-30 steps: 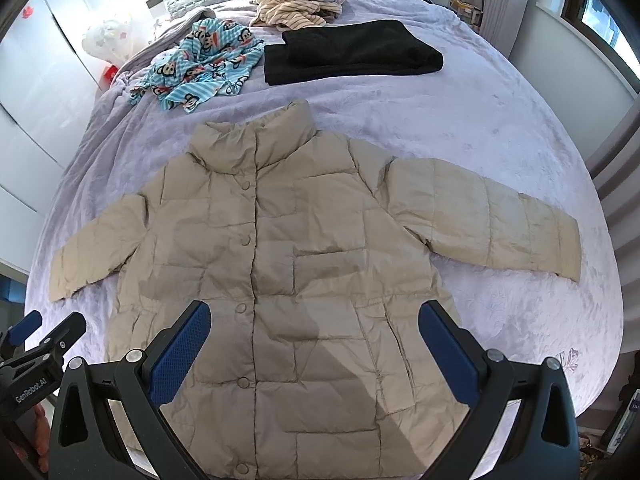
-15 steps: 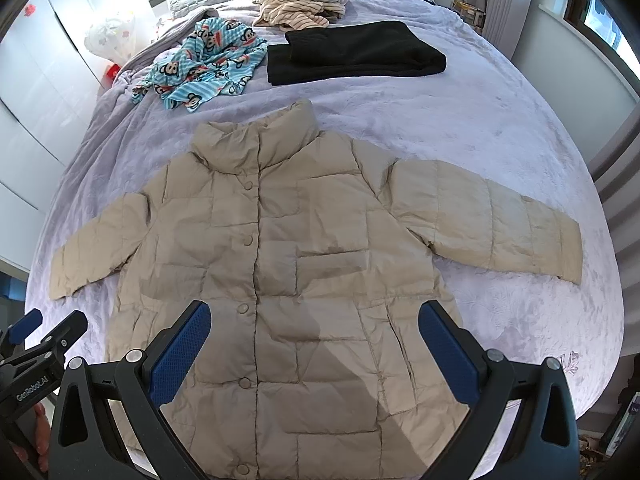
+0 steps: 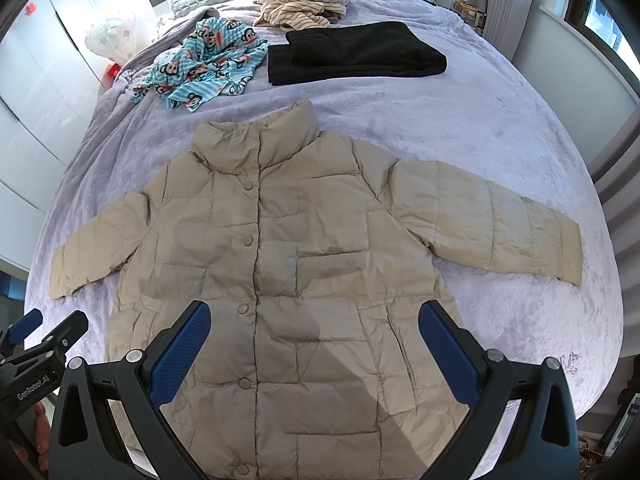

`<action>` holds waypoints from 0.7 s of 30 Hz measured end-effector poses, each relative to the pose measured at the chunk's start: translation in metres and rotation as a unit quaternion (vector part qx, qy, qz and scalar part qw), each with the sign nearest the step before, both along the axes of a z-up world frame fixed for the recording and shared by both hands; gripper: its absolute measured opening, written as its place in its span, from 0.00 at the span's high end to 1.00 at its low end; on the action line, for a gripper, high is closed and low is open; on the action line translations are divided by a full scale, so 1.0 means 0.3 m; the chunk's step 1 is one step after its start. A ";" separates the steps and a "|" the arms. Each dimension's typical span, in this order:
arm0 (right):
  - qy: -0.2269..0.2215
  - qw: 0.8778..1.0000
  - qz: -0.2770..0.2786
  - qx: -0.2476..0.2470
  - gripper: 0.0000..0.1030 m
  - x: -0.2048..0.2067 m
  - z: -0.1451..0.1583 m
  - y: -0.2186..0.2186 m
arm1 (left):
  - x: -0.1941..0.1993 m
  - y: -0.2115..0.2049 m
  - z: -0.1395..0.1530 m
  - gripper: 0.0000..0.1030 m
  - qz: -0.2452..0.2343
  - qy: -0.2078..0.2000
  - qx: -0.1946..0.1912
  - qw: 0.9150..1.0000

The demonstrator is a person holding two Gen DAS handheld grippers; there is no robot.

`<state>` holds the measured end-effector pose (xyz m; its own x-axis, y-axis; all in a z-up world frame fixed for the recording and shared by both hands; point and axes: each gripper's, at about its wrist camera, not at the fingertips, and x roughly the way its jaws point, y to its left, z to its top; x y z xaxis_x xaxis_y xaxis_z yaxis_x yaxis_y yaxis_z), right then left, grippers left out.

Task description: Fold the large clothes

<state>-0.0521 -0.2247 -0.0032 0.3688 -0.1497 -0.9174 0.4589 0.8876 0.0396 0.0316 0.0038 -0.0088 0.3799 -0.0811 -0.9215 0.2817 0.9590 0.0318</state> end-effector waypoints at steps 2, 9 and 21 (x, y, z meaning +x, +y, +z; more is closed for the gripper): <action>0.000 1.000 0.001 0.000 0.00 0.000 -0.001 0.000 | 0.002 0.005 -0.002 0.00 0.000 0.000 0.000 1.000; 0.001 1.000 0.001 0.000 0.00 0.001 -0.001 0.002 | 0.002 0.012 -0.005 0.00 0.000 0.000 0.001 1.000; 0.001 1.000 0.001 0.000 0.00 0.002 -0.003 0.003 | 0.002 0.009 -0.004 0.00 0.000 0.000 0.001 1.000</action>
